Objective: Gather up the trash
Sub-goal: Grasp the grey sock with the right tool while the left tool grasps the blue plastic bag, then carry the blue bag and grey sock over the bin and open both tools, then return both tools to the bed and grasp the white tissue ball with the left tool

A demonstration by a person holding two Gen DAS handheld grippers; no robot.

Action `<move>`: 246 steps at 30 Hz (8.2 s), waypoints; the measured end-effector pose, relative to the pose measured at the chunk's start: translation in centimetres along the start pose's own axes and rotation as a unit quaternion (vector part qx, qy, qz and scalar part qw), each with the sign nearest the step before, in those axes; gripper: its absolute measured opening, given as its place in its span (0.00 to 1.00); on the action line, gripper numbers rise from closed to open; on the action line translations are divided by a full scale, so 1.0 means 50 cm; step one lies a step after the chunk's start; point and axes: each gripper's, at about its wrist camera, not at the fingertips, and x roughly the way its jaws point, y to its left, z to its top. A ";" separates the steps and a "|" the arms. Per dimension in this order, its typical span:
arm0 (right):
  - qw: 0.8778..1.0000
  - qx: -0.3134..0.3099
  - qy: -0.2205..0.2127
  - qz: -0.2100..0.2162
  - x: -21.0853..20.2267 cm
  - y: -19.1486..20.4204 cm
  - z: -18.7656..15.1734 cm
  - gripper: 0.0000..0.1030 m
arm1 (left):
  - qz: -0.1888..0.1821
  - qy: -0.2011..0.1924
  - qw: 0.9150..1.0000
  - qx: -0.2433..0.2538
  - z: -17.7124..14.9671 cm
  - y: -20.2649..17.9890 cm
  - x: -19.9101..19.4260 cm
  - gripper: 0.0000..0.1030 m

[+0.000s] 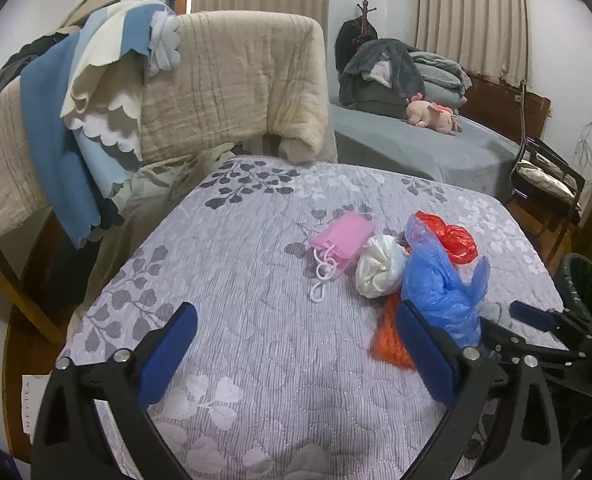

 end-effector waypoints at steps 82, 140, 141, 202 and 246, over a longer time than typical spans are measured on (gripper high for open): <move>0.996 0.035 -0.076 -0.040 -0.259 -0.181 0.007 0.35 | -0.103 -0.034 0.994 0.020 0.022 -0.261 -0.103 0.25; 0.964 0.134 -0.128 -0.192 -0.506 -0.508 -0.096 0.35 | -0.289 -0.043 0.948 0.125 0.058 -0.667 -0.139 0.12; 0.963 0.137 -0.127 -0.195 -0.508 -0.514 -0.099 0.35 | -0.295 -0.039 0.946 0.129 0.054 -0.681 -0.137 0.12; 0.974 0.100 -0.129 -0.155 -0.385 -0.382 -0.016 0.95 | -0.113 -0.042 0.990 0.079 0.065 -0.340 -0.089 0.94; 0.993 0.042 -0.077 -0.084 -0.061 -0.165 0.104 0.95 | -0.063 0.012 0.998 0.002 0.056 -0.119 0.090 0.12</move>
